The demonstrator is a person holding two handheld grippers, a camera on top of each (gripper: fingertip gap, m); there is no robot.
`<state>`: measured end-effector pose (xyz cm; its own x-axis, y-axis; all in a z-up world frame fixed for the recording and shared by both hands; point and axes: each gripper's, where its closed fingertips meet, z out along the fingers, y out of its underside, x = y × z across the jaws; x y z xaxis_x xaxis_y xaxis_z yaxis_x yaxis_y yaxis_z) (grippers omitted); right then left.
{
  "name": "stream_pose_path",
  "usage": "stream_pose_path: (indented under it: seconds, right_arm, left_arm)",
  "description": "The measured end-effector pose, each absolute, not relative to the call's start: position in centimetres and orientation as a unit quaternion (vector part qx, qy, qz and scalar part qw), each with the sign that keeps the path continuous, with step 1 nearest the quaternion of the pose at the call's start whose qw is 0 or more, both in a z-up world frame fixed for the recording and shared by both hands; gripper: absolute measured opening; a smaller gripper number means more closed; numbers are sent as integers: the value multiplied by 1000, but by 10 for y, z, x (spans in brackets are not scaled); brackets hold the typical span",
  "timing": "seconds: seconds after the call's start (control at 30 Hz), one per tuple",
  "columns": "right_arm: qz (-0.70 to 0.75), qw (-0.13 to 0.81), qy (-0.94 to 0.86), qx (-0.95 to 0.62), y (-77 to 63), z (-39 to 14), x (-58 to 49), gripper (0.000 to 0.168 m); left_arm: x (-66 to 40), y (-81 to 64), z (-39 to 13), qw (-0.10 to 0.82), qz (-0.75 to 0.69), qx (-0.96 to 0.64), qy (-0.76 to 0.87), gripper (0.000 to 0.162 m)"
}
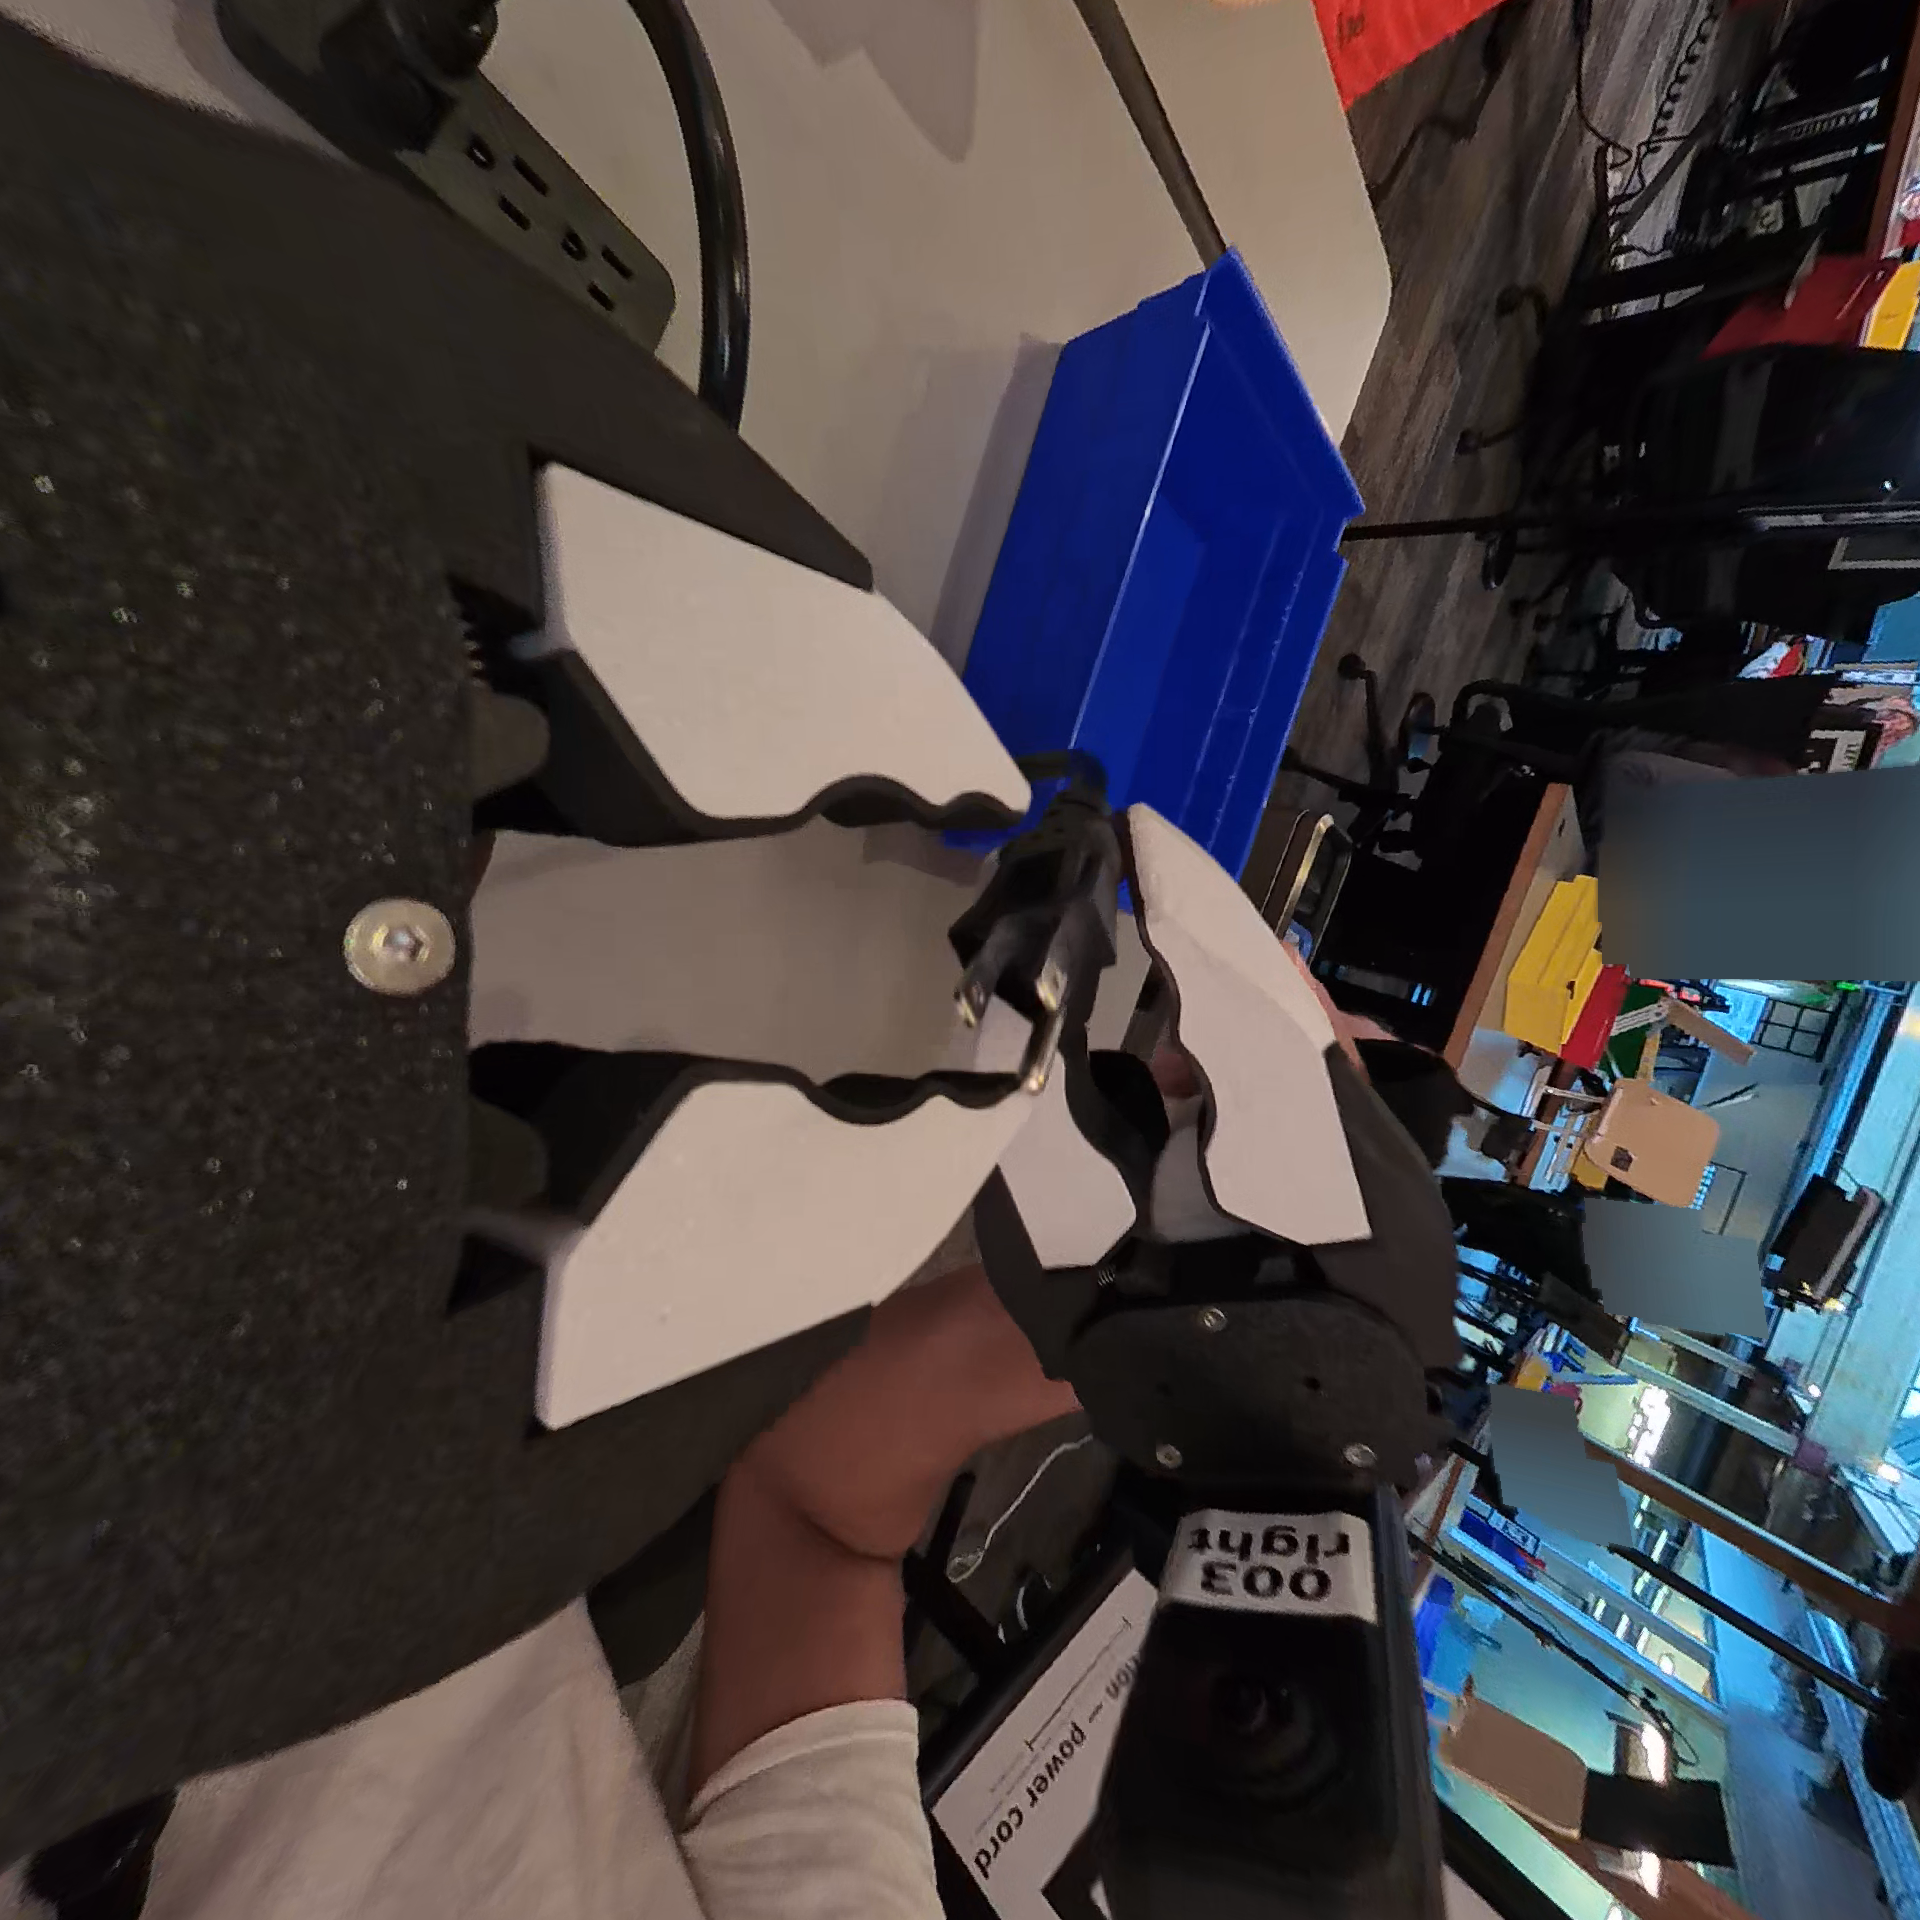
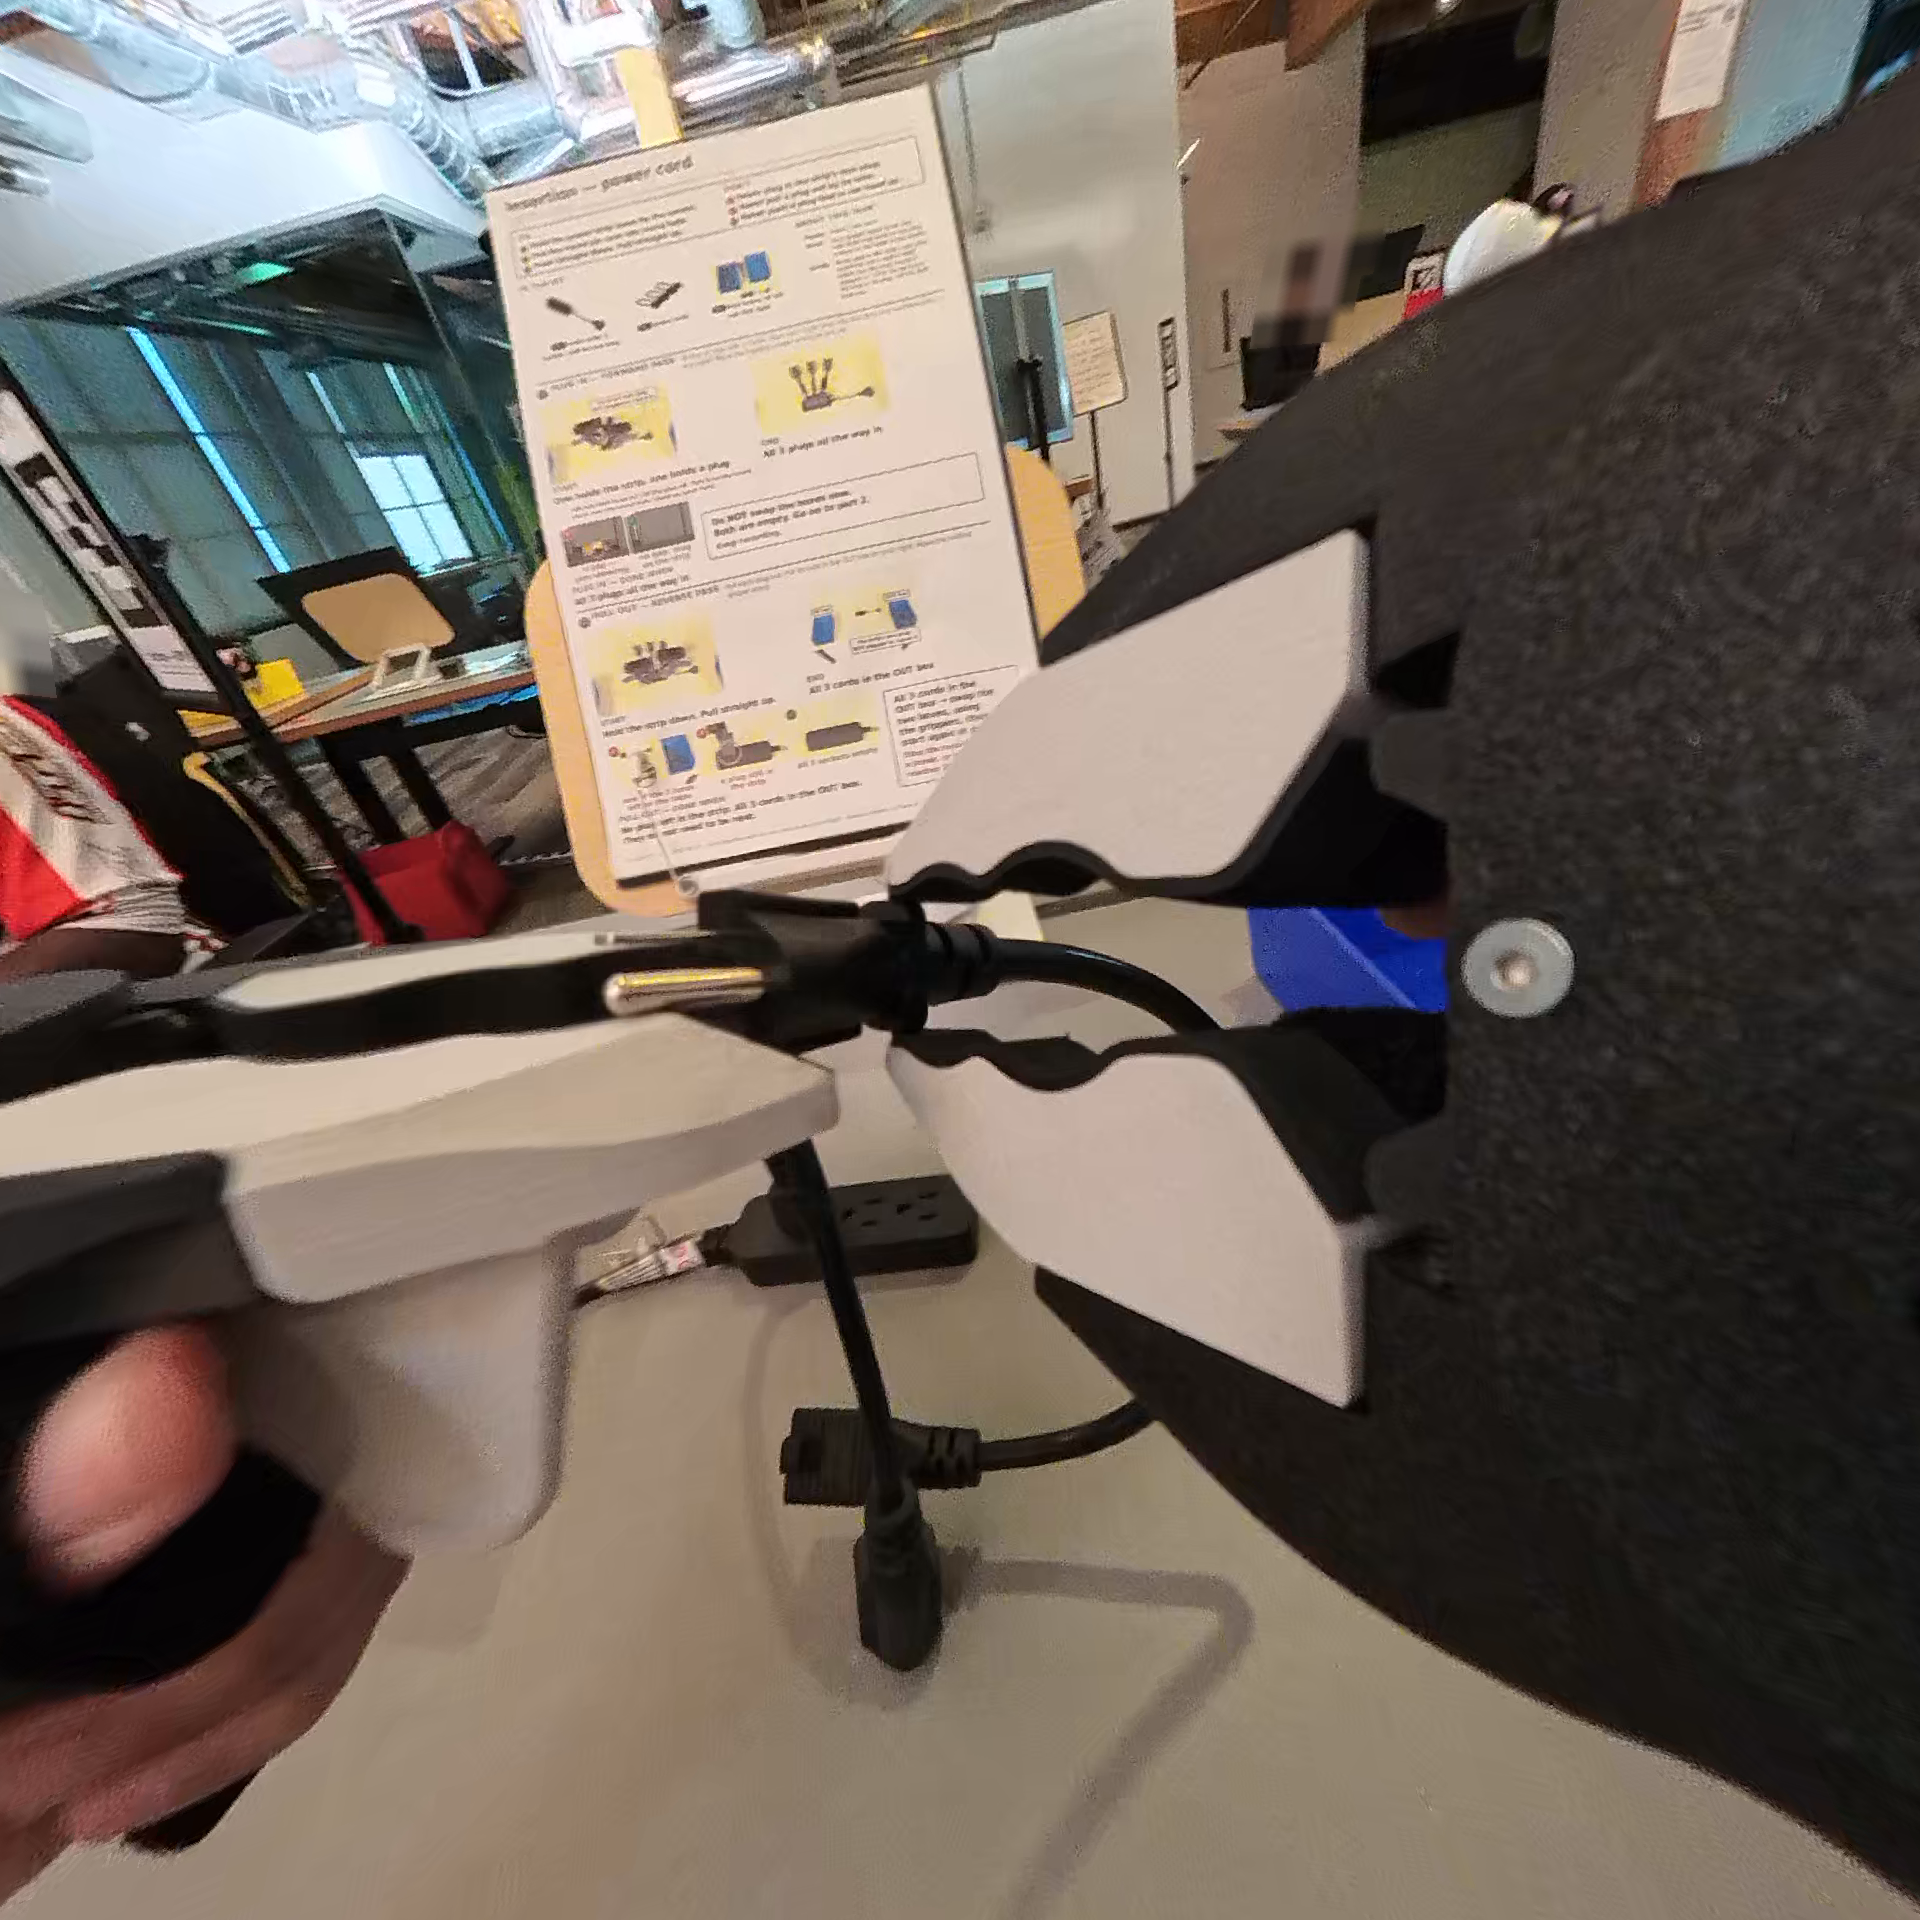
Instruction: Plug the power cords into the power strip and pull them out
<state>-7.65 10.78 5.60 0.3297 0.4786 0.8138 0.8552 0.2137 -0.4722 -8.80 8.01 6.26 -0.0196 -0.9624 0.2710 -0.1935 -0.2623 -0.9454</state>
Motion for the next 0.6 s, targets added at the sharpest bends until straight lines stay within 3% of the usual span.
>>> stream_pose_path:
  seconds: [0.03,0.33,0.4,0.47,0.6]
  right_arm:
    - [-178,548,-550,-604,109,56,-76,23]
    - [-199,529,-563,-603,110,43,-87,23]
    - [-204,533,-567,-594,108,45,-91,23]
    - [-222,525,-571,-591,108,44,-89,23]
    - [-189,571,-579,-551,97,53,-94,23]
  left_arm:
    - [-89,79,66,366,-532,-592,483,48]
    - [-99,86,56,402,-435,-615,521,45]
    - [-99,87,49,408,-406,-620,533,31]
    - [-98,87,47,412,-392,-624,536,29]
    - [-102,76,58,369,-453,-609,536,28]
